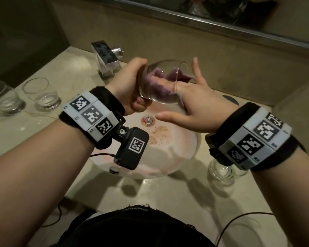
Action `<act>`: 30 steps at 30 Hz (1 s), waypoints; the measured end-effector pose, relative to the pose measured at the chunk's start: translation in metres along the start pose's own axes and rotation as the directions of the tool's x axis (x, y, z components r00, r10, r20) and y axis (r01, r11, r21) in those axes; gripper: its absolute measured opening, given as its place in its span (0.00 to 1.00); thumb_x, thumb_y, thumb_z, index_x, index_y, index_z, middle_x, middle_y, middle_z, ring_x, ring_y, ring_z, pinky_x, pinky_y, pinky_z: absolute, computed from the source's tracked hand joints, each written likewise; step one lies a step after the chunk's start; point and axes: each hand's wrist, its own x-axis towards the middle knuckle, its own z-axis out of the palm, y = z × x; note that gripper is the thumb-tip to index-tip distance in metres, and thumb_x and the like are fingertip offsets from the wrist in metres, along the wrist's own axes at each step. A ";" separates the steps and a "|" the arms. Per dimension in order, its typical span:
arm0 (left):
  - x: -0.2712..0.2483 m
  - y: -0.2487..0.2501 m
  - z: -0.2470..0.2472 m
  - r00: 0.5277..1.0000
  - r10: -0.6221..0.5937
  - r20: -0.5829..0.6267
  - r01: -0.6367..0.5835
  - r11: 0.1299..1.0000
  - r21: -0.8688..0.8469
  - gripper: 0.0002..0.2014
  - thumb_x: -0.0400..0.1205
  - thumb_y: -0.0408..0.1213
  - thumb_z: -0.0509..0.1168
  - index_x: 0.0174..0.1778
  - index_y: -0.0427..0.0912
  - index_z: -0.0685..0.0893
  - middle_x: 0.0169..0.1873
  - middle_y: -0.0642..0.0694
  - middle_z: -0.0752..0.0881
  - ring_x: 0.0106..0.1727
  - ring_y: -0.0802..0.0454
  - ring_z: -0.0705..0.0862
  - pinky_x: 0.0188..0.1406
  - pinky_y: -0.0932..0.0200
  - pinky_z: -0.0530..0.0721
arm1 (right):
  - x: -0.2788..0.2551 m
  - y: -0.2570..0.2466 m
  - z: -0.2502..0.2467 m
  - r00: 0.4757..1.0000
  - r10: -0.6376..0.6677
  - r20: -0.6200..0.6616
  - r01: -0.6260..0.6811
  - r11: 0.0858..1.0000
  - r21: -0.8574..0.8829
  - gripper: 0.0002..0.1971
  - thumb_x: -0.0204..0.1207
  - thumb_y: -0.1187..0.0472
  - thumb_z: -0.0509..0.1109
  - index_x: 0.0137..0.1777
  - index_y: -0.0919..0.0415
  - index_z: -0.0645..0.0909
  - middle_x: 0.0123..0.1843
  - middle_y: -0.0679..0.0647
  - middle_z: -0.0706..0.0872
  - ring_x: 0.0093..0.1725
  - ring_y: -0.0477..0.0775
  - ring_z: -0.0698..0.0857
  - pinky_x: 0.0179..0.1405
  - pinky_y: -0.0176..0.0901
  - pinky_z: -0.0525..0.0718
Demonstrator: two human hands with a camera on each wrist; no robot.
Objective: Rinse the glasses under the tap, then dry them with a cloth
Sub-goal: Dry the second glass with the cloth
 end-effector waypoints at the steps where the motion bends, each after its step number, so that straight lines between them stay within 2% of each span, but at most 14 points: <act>1: 0.000 0.001 -0.001 1.000 0.002 -0.002 -0.002 1.000 0.007 0.26 0.83 0.57 0.45 0.30 0.42 0.72 0.17 0.48 0.65 0.13 0.58 0.60 0.16 0.75 0.54 | 0.002 0.000 0.001 1.000 0.023 -0.010 -0.023 0.999 -0.023 0.40 0.70 0.28 0.47 0.79 0.47 0.65 0.65 0.47 0.84 0.73 0.48 0.75 0.70 0.52 0.17; 6: 0.002 0.010 0.003 0.982 0.083 -0.170 -0.062 0.990 0.127 0.21 0.83 0.55 0.52 0.30 0.44 0.72 0.21 0.49 0.71 0.17 0.55 0.66 0.15 0.73 0.62 | 0.009 -0.003 0.005 0.982 0.179 -0.053 -0.157 0.945 0.286 0.25 0.76 0.45 0.68 0.72 0.48 0.74 0.63 0.46 0.85 0.72 0.45 0.74 0.76 0.47 0.26; 8: 0.005 0.011 0.008 0.956 0.131 -0.264 -0.086 0.981 0.174 0.19 0.82 0.54 0.54 0.30 0.46 0.72 0.23 0.49 0.73 0.19 0.53 0.70 0.18 0.72 0.66 | 0.008 -0.002 0.004 0.970 0.237 -0.045 -0.162 0.776 0.609 0.20 0.70 0.55 0.77 0.61 0.48 0.81 0.60 0.50 0.87 0.67 0.49 0.78 0.82 0.53 0.53; 9: 0.006 0.011 0.009 0.949 0.146 -0.281 -0.097 0.979 0.181 0.19 0.82 0.54 0.54 0.29 0.46 0.72 0.23 0.49 0.73 0.19 0.53 0.70 0.18 0.71 0.66 | 0.007 -0.001 0.004 0.964 0.263 -0.037 -0.149 0.652 0.743 0.20 0.66 0.60 0.80 0.56 0.47 0.82 0.57 0.51 0.88 0.62 0.49 0.83 0.74 0.49 0.73; 10: 0.008 0.009 0.011 0.946 0.154 -0.285 -0.108 0.980 0.170 0.20 0.82 0.54 0.54 0.29 0.46 0.72 0.21 0.49 0.73 0.18 0.53 0.70 0.19 0.71 0.66 | 0.006 0.000 0.003 0.963 0.269 -0.032 -0.124 0.543 0.831 0.20 0.63 0.65 0.80 0.54 0.48 0.82 0.53 0.51 0.89 0.56 0.47 0.87 0.61 0.40 0.82; 11: 0.008 0.007 0.011 0.948 0.152 -0.279 -0.116 0.983 0.141 0.20 0.82 0.54 0.54 0.29 0.46 0.72 0.20 0.50 0.73 0.17 0.54 0.70 0.18 0.71 0.65 | 0.005 0.002 0.004 0.964 0.264 -0.038 -0.091 0.460 0.883 0.21 0.62 0.68 0.79 0.54 0.51 0.82 0.51 0.49 0.89 0.52 0.44 0.88 0.53 0.34 0.84; 13: 0.010 0.005 0.010 0.967 0.126 -0.224 -0.113 0.991 0.071 0.20 0.83 0.54 0.52 0.30 0.45 0.70 0.17 0.51 0.72 0.15 0.55 0.67 0.17 0.72 0.63 | 0.004 0.004 0.007 0.963 0.264 -0.044 -0.063 0.384 0.921 0.22 0.64 0.71 0.78 0.58 0.57 0.81 0.52 0.50 0.88 0.52 0.44 0.88 0.52 0.33 0.84; 16: 0.011 0.004 0.007 0.983 0.106 -0.149 -0.100 0.994 0.050 0.21 0.83 0.54 0.50 0.29 0.43 0.69 0.17 0.51 0.70 0.14 0.56 0.64 0.16 0.72 0.61 | 0.008 0.004 0.013 0.962 0.266 -0.068 -0.088 0.535 0.840 0.22 0.67 0.58 0.79 0.59 0.43 0.78 0.57 0.44 0.87 0.62 0.47 0.84 0.74 0.58 0.73; 19: 0.011 0.007 0.011 0.974 0.126 -0.186 -0.108 0.989 0.099 0.21 0.83 0.53 0.51 0.29 0.45 0.69 0.19 0.50 0.71 0.16 0.55 0.65 0.17 0.71 0.61 | 0.011 0.004 0.015 0.958 0.280 -0.060 -0.143 0.650 0.746 0.17 0.64 0.44 0.75 0.52 0.34 0.77 0.52 0.35 0.86 0.64 0.45 0.82 0.78 0.73 0.54; 22: 0.013 0.012 0.017 0.949 0.162 -0.271 -0.106 0.972 0.210 0.21 0.83 0.55 0.51 0.31 0.45 0.71 0.25 0.48 0.72 0.21 0.52 0.70 0.19 0.69 0.66 | 0.012 0.005 0.016 0.937 0.335 -0.097 -0.124 0.580 0.805 0.16 0.60 0.48 0.79 0.49 0.37 0.82 0.49 0.37 0.89 0.58 0.41 0.86 0.78 0.70 0.60; 24: 0.017 0.014 0.019 0.936 0.173 -0.308 -0.092 0.961 0.261 0.22 0.83 0.57 0.50 0.31 0.45 0.72 0.26 0.47 0.73 0.23 0.51 0.72 0.23 0.66 0.68 | 0.012 0.006 0.020 0.909 0.401 -0.118 -0.095 0.473 0.876 0.18 0.64 0.61 0.81 0.50 0.43 0.82 0.48 0.42 0.89 0.54 0.42 0.87 0.68 0.54 0.79; 26: 0.019 0.016 0.021 0.932 0.169 -0.321 -0.067 0.950 0.305 0.23 0.83 0.59 0.49 0.32 0.46 0.73 0.26 0.47 0.75 0.25 0.51 0.73 0.26 0.64 0.70 | 0.011 0.003 0.025 0.886 0.447 -0.121 -0.048 0.349 0.936 0.19 0.66 0.70 0.78 0.51 0.49 0.81 0.48 0.43 0.88 0.50 0.39 0.88 0.53 0.35 0.85; 28: 0.020 0.018 0.023 0.931 0.189 -0.312 -0.066 0.928 0.367 0.24 0.83 0.60 0.49 0.32 0.46 0.74 0.25 0.47 0.74 0.24 0.51 0.73 0.26 0.64 0.70 | 0.010 -0.001 0.030 0.850 0.513 -0.121 -0.010 0.244 0.970 0.18 0.67 0.70 0.78 0.53 0.52 0.82 0.48 0.44 0.89 0.51 0.40 0.88 0.52 0.34 0.85; 30: 0.021 0.018 0.025 0.929 0.258 -0.266 -0.108 0.875 0.471 0.23 0.85 0.59 0.47 0.36 0.46 0.75 0.28 0.48 0.75 0.27 0.52 0.75 0.26 0.64 0.71 | 0.012 -0.003 0.033 0.827 0.555 -0.094 -0.005 0.173 0.985 0.18 0.68 0.65 0.79 0.58 0.57 0.83 0.53 0.51 0.90 0.56 0.47 0.88 0.58 0.44 0.84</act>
